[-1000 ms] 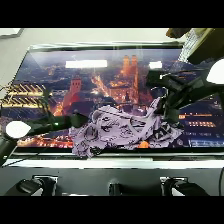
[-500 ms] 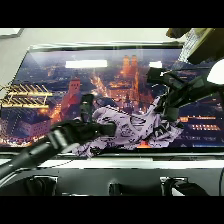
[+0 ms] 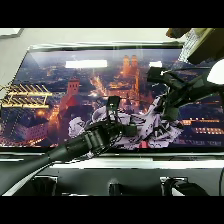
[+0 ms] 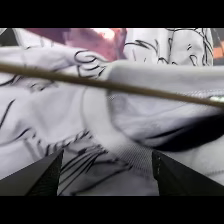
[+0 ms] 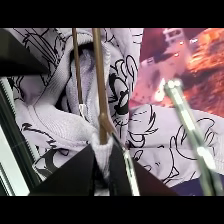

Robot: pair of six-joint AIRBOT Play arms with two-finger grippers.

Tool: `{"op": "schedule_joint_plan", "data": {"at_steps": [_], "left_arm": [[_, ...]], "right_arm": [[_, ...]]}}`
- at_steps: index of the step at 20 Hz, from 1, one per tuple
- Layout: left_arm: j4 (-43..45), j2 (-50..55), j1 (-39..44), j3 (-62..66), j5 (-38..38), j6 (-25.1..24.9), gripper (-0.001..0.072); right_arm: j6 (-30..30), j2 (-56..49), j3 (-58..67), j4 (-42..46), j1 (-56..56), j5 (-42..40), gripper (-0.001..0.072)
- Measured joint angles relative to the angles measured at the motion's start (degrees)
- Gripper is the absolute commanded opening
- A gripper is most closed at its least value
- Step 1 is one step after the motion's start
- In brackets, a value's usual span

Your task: Fold the clothes and pants, and hang the long-sleeved shirts on hangers.

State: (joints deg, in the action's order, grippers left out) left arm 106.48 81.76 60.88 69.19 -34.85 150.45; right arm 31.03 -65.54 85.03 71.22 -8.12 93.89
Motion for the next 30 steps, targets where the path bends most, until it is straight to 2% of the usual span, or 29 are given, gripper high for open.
{"op": "schedule_joint_plan", "data": {"at_steps": [7, 9, 10, 11, 12, 13, 14, 15, 21, 30], "left_arm": [[3.7, 4.3, 0.2, 2.3, 0.3, 2.8, 0.0588], [5.0, 5.0, 0.0, 2.6, 0.3, 4.0, 0.0452], [5.4, 5.4, -0.2, 2.7, 0.3, 4.9, 0.0419], [5.7, 5.7, -0.4, 2.8, 0.3, 5.6, 0.0276], [6.0, 6.0, -0.6, 2.9, 0.3, 6.3, 0.0178], [6.2, 6.2, -0.9, 2.9, 0.3, 6.8, 0.0164], [6.3, 6.4, -1.1, 2.9, 0.3, 7.4, 0.0077], [6.4, 6.5, -1.3, 2.9, 0.4, 7.6, 0.0023], [6.6, 5.8, -1.7, 3.0, -0.5, 8.3, 0.002], [6.0, -1.9, -1.9, 3.0, -11.4, 7.6, 0.002]], "right_arm": [[0.2, 0.0, 0.0, 0.0, 0.0, 0.0, 0.0032], [0.2, 0.0, 0.0, 0.0, 0.0, -0.1, 0.0032], [0.3, 0.0, 0.0, 0.0, 0.0, -0.3, 0.0032], [0.4, 0.0, 0.0, 0.0, 0.0, -0.3, 0.0032], [0.4, 0.0, 0.0, 0.0, 0.0, -0.4, 0.0032], [0.4, 0.0, 0.0, 0.0, 0.0, -0.5, 0.0032], [0.4, 0.0, 0.0, 0.0, 0.0, -0.5, 0.0032], [0.4, 0.0, 0.0, 0.0, 0.0, -0.6, 0.0032], [0.3, 0.0, 0.0, -0.3, 0.0, -0.7, 0.0032], [1.1, 0.0, 0.0, 0.4, 0.0, -0.2, 0.0032]]}}
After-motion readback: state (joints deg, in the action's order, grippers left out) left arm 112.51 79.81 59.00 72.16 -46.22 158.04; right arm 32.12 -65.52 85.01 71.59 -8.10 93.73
